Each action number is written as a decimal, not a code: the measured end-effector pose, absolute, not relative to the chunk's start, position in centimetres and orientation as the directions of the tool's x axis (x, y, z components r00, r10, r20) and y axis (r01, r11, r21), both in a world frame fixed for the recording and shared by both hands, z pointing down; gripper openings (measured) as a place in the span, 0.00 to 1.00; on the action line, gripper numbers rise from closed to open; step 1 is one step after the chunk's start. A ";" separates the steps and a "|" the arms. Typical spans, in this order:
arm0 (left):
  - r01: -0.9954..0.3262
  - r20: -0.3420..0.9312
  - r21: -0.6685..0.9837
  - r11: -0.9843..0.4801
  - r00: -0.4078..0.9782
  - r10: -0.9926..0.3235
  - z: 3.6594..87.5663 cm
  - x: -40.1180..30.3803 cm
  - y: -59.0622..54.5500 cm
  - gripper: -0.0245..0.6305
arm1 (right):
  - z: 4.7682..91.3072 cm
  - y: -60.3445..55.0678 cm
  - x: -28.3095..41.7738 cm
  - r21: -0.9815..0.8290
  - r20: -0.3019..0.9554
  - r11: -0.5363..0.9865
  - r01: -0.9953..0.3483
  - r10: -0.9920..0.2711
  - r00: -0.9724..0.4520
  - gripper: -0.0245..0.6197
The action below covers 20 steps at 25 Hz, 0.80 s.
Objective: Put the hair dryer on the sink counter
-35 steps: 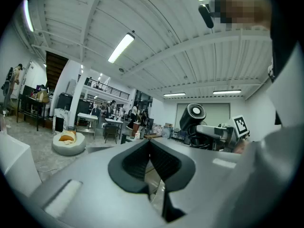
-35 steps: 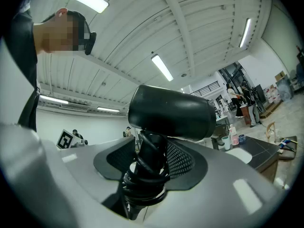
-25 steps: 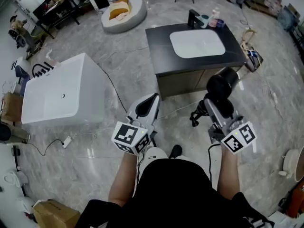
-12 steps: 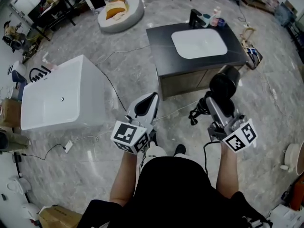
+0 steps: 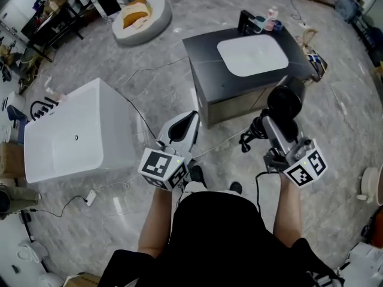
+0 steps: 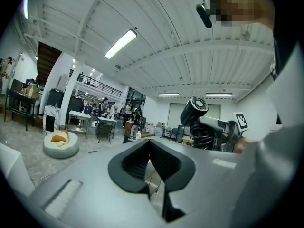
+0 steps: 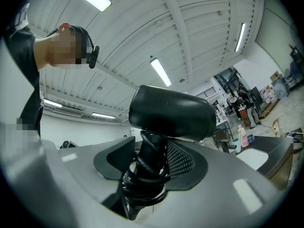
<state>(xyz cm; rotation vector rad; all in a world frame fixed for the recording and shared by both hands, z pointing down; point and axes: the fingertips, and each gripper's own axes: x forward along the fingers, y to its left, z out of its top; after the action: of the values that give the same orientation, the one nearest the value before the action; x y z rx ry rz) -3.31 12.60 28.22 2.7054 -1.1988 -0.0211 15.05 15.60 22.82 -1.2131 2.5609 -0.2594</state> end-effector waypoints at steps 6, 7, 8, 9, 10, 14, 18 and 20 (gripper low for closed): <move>-0.704 0.066 0.179 -0.688 0.706 -0.705 28.4 -6.7 9.3 0.03 | 22.8 12.9 11.7 -0.295 -0.179 0.585 -0.756 -0.811 -0.557 0.37; -0.699 0.067 0.176 -0.693 0.711 -0.700 28.4 -7.1 8.8 0.03 | 22.9 12.5 11.3 -0.299 -0.177 0.576 -0.760 -0.817 -0.549 0.37; -0.694 0.067 0.175 -0.699 0.716 -0.694 28.5 -7.6 8.3 0.03 | 22.9 12.2 10.9 -0.302 -0.176 0.569 -0.765 -0.822 -0.542 0.37; -0.689 0.068 0.176 -0.703 0.721 -0.690 28.5 -8.1 7.9 0.03 | 23.0 11.8 10.5 -0.305 -0.174 0.562 -0.769 -0.827 -0.535 0.37; -0.685 0.069 0.177 -0.707 0.725 -0.685 28.6 -8.5 7.4 0.03 | 23.0 11.4 10.1 -0.307 -0.173 0.555 -0.773 -0.832 -0.528 0.37; -0.667 0.073 0.186 -0.722 0.742 -0.667 28.9 -9.9 6.3 0.03 | 23.5 10.5 8.6 -0.316 -0.160 0.531 -0.787 -0.847 -0.507 0.37; -0.649 0.075 0.196 -0.735 0.758 -0.648 28.9 -9.3 5.9 0.03 | 23.9 10.0 8.6 -0.335 -0.140 0.514 -0.790 -0.856 -0.498 0.37; -0.642 0.079 0.203 -0.739 0.763 -0.641 29.1 -9.1 5.8 0.03 | 24.3 9.9 8.4 -0.340 -0.126 0.510 -0.790 -0.857 -0.500 0.37</move>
<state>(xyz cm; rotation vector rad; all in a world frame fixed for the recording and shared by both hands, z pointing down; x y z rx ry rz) -9.14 5.82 29.13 2.7410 -1.0116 0.0051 8.36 9.86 24.35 -1.3869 2.4771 -0.3463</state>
